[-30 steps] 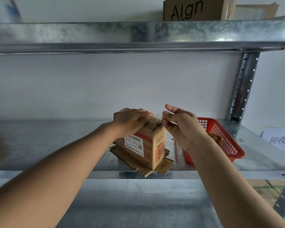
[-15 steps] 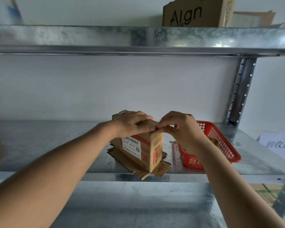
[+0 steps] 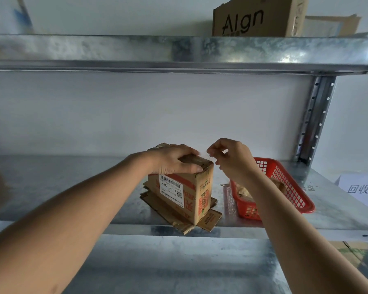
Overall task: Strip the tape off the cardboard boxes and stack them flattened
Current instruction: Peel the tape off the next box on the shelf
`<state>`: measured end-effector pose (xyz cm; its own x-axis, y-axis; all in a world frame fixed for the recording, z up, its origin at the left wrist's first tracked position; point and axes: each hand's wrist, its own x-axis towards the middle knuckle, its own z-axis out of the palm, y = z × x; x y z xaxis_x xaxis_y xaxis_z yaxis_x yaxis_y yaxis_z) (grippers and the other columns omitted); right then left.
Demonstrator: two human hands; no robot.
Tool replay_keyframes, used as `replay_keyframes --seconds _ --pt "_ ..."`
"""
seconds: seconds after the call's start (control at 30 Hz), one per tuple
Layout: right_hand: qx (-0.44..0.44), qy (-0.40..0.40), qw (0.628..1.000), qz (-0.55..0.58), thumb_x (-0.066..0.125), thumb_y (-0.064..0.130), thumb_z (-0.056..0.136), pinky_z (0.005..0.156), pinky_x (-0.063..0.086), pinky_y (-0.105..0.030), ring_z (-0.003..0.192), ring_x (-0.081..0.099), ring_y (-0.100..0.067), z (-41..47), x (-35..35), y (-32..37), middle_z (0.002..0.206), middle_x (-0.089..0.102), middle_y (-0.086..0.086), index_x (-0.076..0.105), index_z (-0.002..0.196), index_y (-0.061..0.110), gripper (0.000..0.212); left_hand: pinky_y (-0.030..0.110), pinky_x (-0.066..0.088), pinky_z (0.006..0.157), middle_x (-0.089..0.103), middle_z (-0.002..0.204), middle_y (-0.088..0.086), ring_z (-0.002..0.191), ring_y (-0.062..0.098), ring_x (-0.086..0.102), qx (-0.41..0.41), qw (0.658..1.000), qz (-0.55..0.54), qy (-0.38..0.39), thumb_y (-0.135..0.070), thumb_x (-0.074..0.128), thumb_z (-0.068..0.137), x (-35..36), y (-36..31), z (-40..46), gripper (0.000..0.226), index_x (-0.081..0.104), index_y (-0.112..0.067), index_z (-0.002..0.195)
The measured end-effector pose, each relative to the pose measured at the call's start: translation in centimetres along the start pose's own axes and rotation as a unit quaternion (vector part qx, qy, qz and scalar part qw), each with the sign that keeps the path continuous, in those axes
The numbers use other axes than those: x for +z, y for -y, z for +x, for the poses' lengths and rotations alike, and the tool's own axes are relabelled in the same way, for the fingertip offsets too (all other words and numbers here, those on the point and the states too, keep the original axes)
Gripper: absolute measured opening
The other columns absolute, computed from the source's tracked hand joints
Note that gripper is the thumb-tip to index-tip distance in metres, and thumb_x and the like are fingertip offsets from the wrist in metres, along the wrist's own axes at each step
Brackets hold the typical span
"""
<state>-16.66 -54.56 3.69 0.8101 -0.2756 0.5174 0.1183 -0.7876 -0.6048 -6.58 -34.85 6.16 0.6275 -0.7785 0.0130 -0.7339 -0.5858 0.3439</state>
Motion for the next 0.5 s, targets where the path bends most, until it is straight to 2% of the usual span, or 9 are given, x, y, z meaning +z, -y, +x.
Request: replay_keyframes --seconds 0.07,0.13,0.2,0.23,0.33,0.4,0.43,0.5 --pt "0.017 -0.007 1.0 0.004 0.059 0.023 0.103 0.074 0.056 -0.03 0.089 0.068 -0.011 0.0 0.8 0.4 0.092 0.066 0.021 0.063 0.089 0.033 0.018 0.052 0.037 0.114 0.05 0.15 -0.018 0.138 0.017 0.046 -0.008 1.0 0.008 -0.014 -0.11 0.037 0.052 0.3 0.7 0.2 0.113 0.032 -0.056 0.151" --pt "0.038 -0.008 0.999 0.022 0.056 0.018 0.103 0.07 0.063 -0.037 0.083 0.071 -0.013 -0.1 1.4 0.7 0.093 0.07 0.014 0.061 0.087 0.032 0.021 0.057 0.023 0.121 0.028 0.165 -0.014 0.154 0.022 0.022 -0.016 0.999 0.029 -0.036 -0.11 0.035 0.053 0.5 0.9 0.1 0.122 0.021 -0.049 0.158" --pt "0.057 -0.017 0.998 0.024 0.055 0.015 0.101 0.063 0.064 -0.044 0.07 0.073 -0.018 -0.2 1.7 1.1 0.092 0.074 0.003 0.062 0.088 0.031 0.022 0.056 0.015 0.122 0.01 0.162 -0.022 0.155 0.017 0.001 -0.04 0.997 0.024 -0.066 -0.102 0.041 0.059 0.8 0.8 0.0 0.122 0.018 -0.039 0.161" --pt "0.066 -0.022 0.997 0.02 0.055 0.016 0.101 0.061 0.064 -0.045 0.065 0.073 -0.02 -0.2 1.8 1.3 0.09 0.074 0.0 0.064 0.089 0.029 0.02 0.052 0.016 0.12 0.01 0.154 -0.021 0.15 0.017 0.0 -0.064 0.994 0.017 -0.089 -0.098 0.043 0.062 1.0 0.6 -0.1 0.118 0.021 -0.033 0.159" --pt "0.095 -0.035 0.995 0.004 0.055 0.015 0.101 0.063 0.063 -0.047 0.069 0.073 -0.024 -0.5 2.3 2.0 0.092 0.072 -0.003 0.067 0.097 0.02 0.013 0.042 0.03 0.103 0.016 0.117 -0.006 0.118 0.02 0.016 -0.152 0.972 0.031 -0.176 -0.102 0.048 0.056 0.9 0.2 -0.6 0.113 0.036 -0.021 0.135" --pt "0.109 -0.045 0.993 0.008 0.056 0.015 0.101 0.067 0.063 -0.048 0.076 0.072 -0.026 -0.9 3.0 2.5 0.094 0.071 -0.006 0.068 0.1 0.015 0.012 0.039 0.036 0.097 0.021 0.112 0.0 0.116 0.025 0.027 -0.195 0.964 0.05 -0.175 -0.101 0.055 0.055 0.0 -0.1 -1.1 0.11 0.041 -0.016 0.123" --pt "0.117 -0.046 0.992 0.029 0.057 0.014 0.1 0.07 0.063 -0.048 0.08 0.073 -0.028 -1.1 3.4 2.9 0.094 0.072 -0.007 0.068 0.099 0.012 0.012 0.036 0.041 0.092 0.025 0.112 0.002 0.114 0.025 0.036 -0.216 0.963 0.03 -0.157 -0.094 0.062 0.06 -0.5 -0.3 -1.5 0.098 0.044 -0.014 0.115" --pt "0.141 -0.037 0.983 0.112 0.055 0.01 0.1 0.068 0.064 -0.045 0.08 0.075 -0.029 -1.6 4.4 4.0 0.093 0.073 -0.011 0.067 0.097 0.01 0.012 0.029 0.043 0.069 0.041 0.103 0.003 0.094 0.018 0.051 -0.23 0.964 -0.04 -0.127 -0.066 0.068 0.08 -1.0 -0.6 -2.2 0.054 0.051 -0.016 0.095"
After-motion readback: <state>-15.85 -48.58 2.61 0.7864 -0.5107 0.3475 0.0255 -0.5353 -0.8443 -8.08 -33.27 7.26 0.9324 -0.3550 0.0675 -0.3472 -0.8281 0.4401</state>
